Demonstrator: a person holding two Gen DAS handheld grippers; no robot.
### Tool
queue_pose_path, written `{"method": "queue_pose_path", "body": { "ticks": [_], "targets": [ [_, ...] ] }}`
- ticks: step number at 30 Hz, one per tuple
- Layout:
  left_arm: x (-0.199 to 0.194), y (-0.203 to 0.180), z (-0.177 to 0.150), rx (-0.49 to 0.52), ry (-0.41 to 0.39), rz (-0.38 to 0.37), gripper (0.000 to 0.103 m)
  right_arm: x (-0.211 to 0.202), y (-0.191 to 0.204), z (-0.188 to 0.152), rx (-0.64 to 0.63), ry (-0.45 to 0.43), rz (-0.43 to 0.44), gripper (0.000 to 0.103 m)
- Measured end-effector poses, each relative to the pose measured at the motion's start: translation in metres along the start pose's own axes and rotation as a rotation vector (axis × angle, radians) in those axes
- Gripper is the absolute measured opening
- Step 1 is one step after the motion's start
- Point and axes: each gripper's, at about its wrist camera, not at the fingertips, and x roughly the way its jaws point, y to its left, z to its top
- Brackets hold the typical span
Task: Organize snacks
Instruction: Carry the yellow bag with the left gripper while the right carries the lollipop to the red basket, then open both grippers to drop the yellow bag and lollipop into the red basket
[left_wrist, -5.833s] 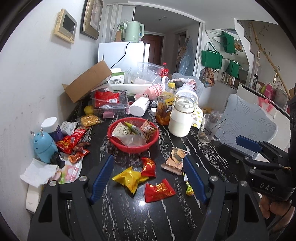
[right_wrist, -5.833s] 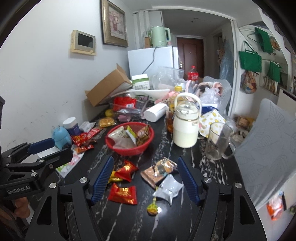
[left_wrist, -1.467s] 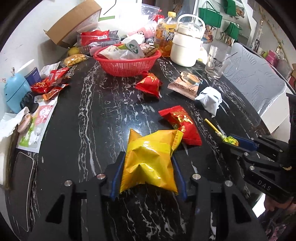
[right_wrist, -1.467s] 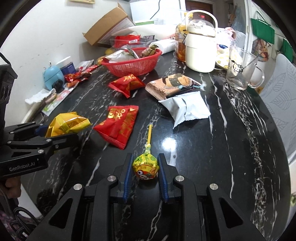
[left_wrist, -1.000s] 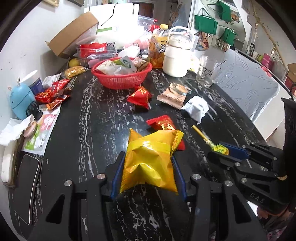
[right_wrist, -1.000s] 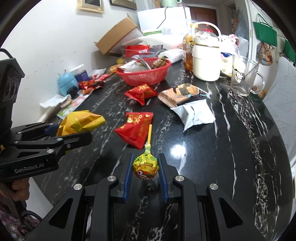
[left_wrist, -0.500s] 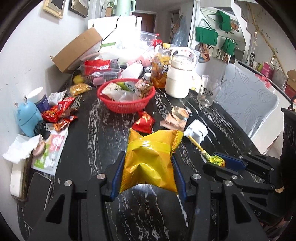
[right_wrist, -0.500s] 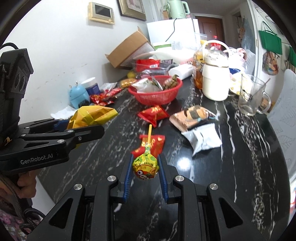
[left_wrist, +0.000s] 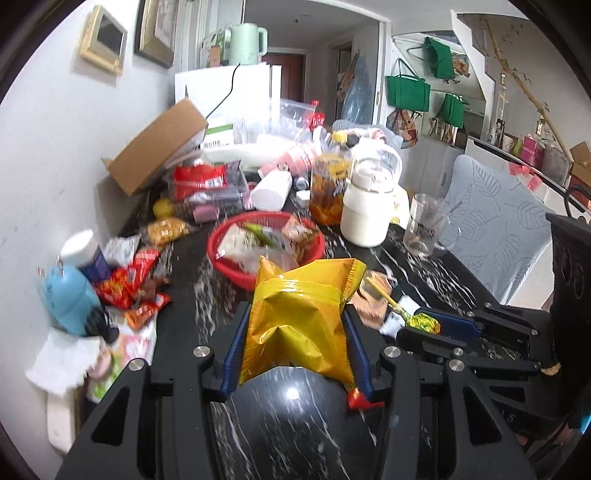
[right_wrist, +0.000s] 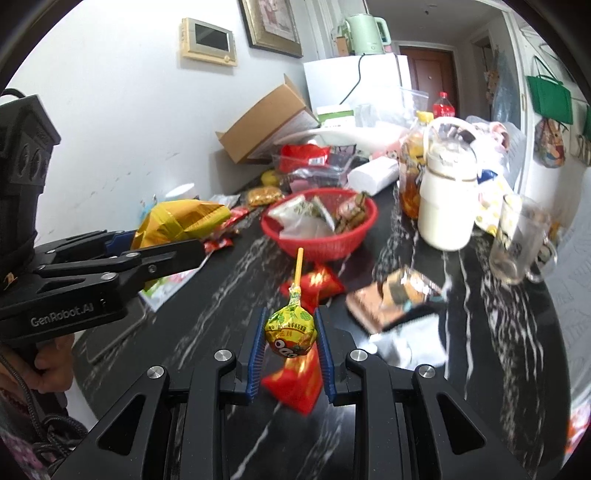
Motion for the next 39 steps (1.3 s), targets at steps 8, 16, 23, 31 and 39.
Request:
{"method": "queue_pose_path", "body": {
  "ticks": [8, 16, 23, 31, 39],
  "targets": [
    [0.017, 0.015, 0.037, -0.01, -0.052, -0.013, 0.048, 0.018, -0.014, 0.045, -0.014, -0.033, -0.006, 0.026],
    [0.042, 0.026, 0.076, -0.032, -0.093, -0.015, 0.048, 0.037, -0.029, 0.088, -0.035, -0.067, -0.014, 0.026],
    [0.06, 0.035, 0.107, -0.055, -0.144, -0.002, 0.048, 0.057, -0.044, 0.123, -0.034, -0.092, -0.009, 0.026],
    [0.084, 0.038, 0.132, -0.04, -0.17, 0.028, 0.048, 0.076, -0.05, 0.156, -0.053, -0.122, -0.017, 0.026],
    [0.11, 0.049, 0.148, -0.056, -0.176, 0.046, 0.048, 0.105, -0.058, 0.18, -0.061, -0.118, -0.023, 0.026]
  ]
}}
